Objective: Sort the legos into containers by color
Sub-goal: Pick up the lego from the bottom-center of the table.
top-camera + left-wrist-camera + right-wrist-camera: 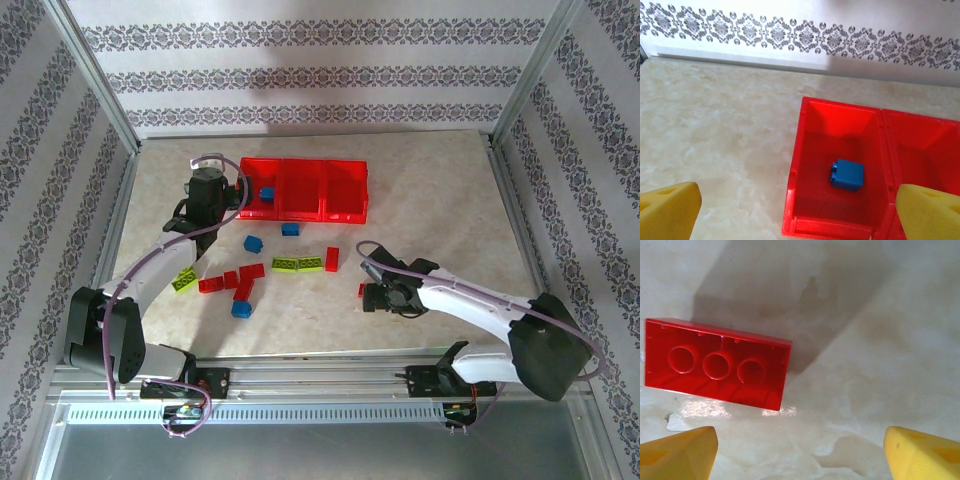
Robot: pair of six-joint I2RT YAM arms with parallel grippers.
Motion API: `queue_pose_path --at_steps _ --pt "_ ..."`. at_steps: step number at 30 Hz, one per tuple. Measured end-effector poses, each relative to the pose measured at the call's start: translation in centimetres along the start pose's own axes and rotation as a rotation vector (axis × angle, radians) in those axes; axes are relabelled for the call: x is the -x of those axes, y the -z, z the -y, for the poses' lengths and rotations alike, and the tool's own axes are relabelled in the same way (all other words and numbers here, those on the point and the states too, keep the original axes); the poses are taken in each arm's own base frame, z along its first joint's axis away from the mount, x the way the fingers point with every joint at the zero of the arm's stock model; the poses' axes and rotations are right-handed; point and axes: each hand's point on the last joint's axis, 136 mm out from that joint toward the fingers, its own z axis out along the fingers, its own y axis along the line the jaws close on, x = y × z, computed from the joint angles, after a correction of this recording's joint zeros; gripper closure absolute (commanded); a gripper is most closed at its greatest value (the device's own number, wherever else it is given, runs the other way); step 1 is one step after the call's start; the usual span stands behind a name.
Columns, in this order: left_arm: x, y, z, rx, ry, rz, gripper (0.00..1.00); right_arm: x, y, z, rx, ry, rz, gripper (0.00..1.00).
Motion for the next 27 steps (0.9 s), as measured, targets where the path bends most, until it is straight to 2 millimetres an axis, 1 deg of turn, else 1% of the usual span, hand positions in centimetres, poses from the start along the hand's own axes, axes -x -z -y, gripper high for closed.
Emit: queue_pose_path --at_steps 4,7,10,16,19,23,27 --pt "0.2 0.0 -0.1 0.004 0.005 0.008 0.00 -0.3 -1.0 -0.1 -0.031 0.006 -0.043 0.15" --pt "0.2 0.0 -0.1 0.005 0.005 0.009 0.00 0.1 -1.3 -0.5 -0.037 0.006 -0.050 0.16" --pt "0.2 0.0 -0.1 0.007 0.006 0.011 0.00 1.2 -1.3 -0.7 -0.028 -0.020 -0.035 0.17" --pt "0.3 0.0 -0.3 0.017 0.012 0.013 0.00 3.5 -1.7 -0.3 -0.016 -0.078 -0.009 0.20" --pt "0.3 0.0 -0.4 0.024 0.015 0.014 0.00 4.6 -2.1 -0.4 -0.018 -0.078 -0.008 0.24" --pt "0.2 0.0 -0.5 0.028 0.014 0.012 0.00 5.4 -2.7 -0.7 -0.019 -0.060 -0.012 0.29" --pt "0.1 0.0 -0.6 0.028 0.017 0.011 0.00 5.8 -3.0 -1.0 -0.018 -0.038 -0.018 0.39"
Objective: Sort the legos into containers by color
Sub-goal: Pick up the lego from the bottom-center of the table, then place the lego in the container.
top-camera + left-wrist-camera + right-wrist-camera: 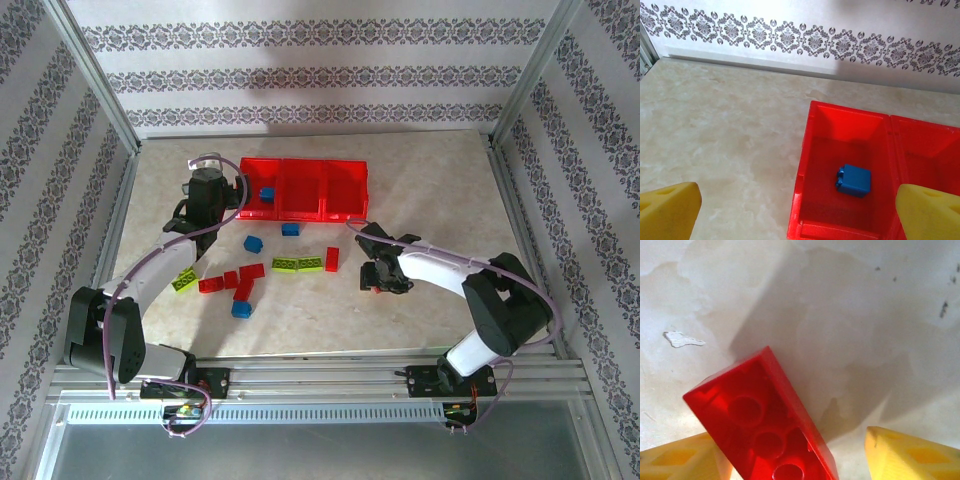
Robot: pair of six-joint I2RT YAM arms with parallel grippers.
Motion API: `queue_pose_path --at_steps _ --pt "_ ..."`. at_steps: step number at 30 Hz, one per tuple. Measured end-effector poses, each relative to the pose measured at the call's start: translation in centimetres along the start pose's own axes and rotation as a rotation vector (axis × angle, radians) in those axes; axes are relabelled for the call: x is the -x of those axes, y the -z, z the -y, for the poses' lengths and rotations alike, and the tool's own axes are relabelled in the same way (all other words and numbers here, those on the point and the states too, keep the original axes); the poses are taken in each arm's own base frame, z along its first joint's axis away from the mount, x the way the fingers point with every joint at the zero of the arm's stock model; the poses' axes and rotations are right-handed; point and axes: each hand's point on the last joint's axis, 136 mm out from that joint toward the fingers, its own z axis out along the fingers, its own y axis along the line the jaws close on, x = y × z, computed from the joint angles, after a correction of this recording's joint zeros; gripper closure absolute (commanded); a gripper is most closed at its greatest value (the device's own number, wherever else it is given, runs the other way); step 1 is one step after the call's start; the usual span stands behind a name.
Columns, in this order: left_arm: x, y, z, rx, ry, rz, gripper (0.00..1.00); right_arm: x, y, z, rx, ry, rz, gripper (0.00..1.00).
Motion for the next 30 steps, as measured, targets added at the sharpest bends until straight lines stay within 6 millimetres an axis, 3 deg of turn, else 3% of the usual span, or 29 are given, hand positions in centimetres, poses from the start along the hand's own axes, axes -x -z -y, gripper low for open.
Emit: queue_pose_path --at_steps 10,14,22,30 --pt "-0.1 0.1 -0.6 0.020 0.007 0.003 0.00 0.2 0.1 -0.8 0.033 0.038 -0.003 0.71" --pt "-0.1 0.4 -0.9 0.031 0.015 0.008 0.00 1.4 0.9 -1.8 0.058 0.043 0.026 0.78" --pt "-0.2 0.5 -1.0 0.030 0.033 0.007 0.00 8.6 4.5 -6.3 0.133 0.063 0.194 0.78" --pt "-1.2 0.3 -0.9 0.021 0.045 -0.015 0.00 16.4 6.2 -10.4 0.132 0.092 0.346 0.78"
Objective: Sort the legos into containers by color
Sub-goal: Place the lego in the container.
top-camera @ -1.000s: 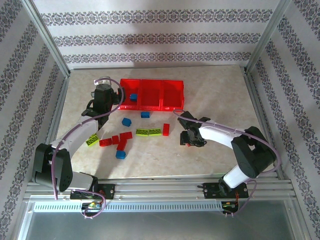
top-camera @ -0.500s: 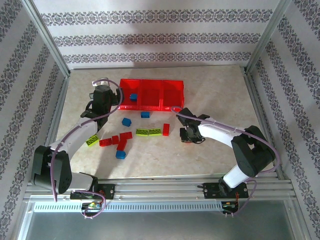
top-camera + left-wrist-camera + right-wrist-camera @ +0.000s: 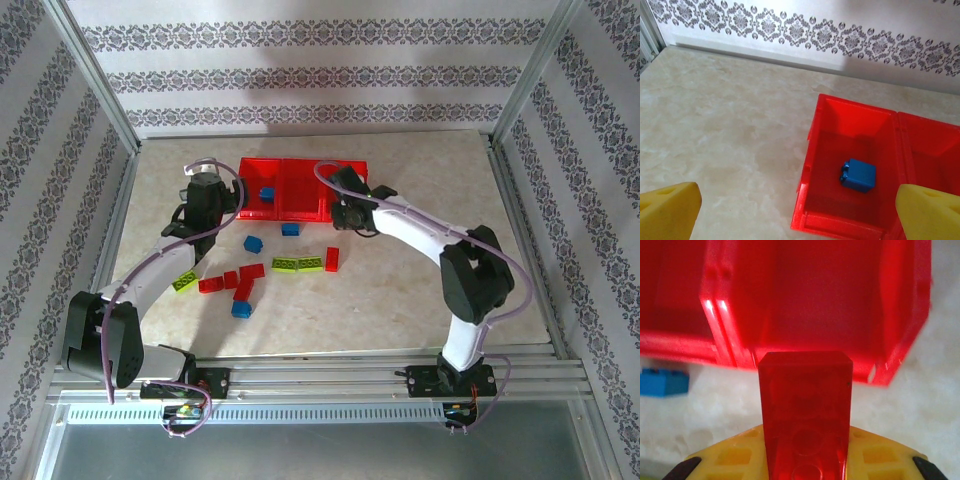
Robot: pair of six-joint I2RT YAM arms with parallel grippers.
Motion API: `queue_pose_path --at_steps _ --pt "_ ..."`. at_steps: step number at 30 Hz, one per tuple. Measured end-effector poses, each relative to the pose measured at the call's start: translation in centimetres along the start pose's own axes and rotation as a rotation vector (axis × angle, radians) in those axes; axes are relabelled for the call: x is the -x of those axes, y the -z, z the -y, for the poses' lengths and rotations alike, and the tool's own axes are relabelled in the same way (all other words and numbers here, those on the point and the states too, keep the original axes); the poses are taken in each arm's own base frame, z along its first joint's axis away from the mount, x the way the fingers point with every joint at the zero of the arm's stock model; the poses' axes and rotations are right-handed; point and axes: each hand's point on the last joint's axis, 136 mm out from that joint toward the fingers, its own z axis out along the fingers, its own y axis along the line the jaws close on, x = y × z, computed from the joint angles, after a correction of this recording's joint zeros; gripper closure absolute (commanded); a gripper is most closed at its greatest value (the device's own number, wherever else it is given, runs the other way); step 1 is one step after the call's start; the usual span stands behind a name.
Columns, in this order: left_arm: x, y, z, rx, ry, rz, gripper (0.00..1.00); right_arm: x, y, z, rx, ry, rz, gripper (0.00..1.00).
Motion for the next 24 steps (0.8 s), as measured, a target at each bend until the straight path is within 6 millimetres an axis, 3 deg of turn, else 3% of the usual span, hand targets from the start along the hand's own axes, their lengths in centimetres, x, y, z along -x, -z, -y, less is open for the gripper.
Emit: queue_pose_path --at_steps 4,9,17,24 --pt "-0.7 -0.1 -0.1 -0.005 0.000 -0.020 0.00 2.4 -1.3 -0.7 -0.020 0.017 0.036 0.78" --pt "-0.9 0.1 -0.4 -0.007 0.003 -0.024 0.00 4.7 -3.1 0.2 -0.055 0.004 0.057 0.75" --pt "-1.0 0.4 -0.4 -0.017 0.007 -0.029 0.00 6.1 -5.0 2.2 -0.093 -0.024 0.053 0.69" --pt "-1.0 0.4 -0.4 -0.017 0.006 -0.030 0.00 6.9 -5.5 1.8 -0.090 -0.002 0.061 0.55"
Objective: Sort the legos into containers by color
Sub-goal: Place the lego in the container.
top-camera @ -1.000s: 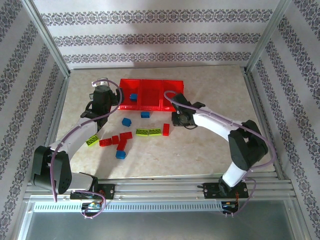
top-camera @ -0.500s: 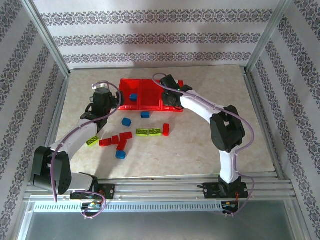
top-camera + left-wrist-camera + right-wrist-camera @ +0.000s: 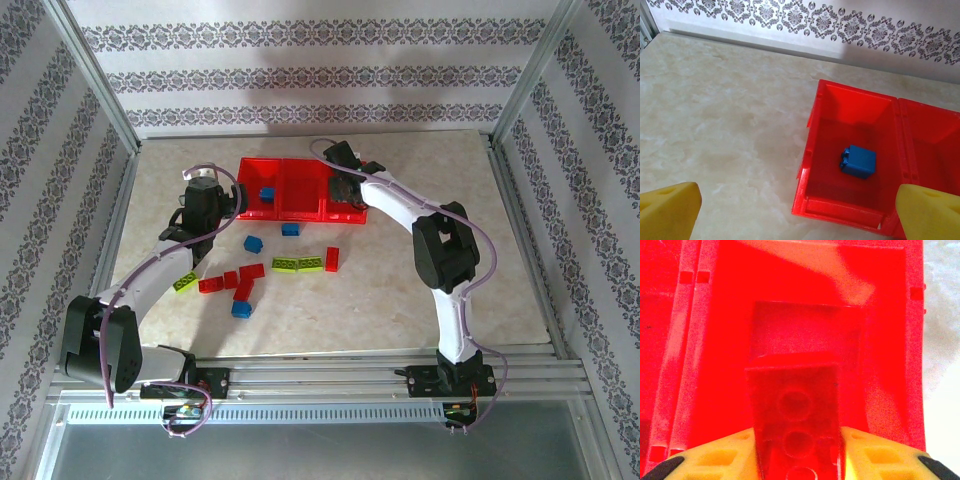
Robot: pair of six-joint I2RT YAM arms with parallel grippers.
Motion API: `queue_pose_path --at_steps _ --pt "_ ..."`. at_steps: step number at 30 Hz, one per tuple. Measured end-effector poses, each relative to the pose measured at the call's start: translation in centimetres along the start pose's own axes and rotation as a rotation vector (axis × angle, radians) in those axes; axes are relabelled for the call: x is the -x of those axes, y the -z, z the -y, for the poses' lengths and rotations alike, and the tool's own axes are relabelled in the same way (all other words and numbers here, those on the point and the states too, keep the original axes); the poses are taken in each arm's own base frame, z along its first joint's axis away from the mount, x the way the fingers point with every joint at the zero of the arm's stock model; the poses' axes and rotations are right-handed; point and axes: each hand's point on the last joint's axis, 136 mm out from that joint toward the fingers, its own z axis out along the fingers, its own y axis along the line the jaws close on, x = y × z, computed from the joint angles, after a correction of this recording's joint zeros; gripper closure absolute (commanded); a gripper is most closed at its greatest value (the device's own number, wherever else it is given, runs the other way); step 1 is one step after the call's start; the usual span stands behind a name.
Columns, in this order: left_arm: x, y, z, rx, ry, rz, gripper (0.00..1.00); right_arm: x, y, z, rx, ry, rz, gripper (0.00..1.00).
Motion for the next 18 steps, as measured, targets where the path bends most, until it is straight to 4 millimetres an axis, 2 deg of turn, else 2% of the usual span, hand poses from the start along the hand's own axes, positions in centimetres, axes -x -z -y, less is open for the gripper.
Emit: queue_pose_path --at_steps 5,11,15,18 --pt "-0.1 0.0 -0.1 0.002 0.000 -0.002 0.00 0.5 0.3 -0.2 0.004 -0.002 0.010 0.50" --pt "0.0 0.0 -0.3 0.008 0.001 -0.004 0.00 0.5 0.7 -0.2 0.005 -0.001 0.011 0.50" --pt "0.0 0.0 -0.3 0.008 0.001 -0.004 0.00 0.4 2.4 -0.4 0.018 -0.002 0.025 0.49" --pt "0.0 0.0 -0.3 0.008 0.001 -0.004 0.00 -0.5 4.4 -0.9 0.035 -0.013 0.028 0.48"
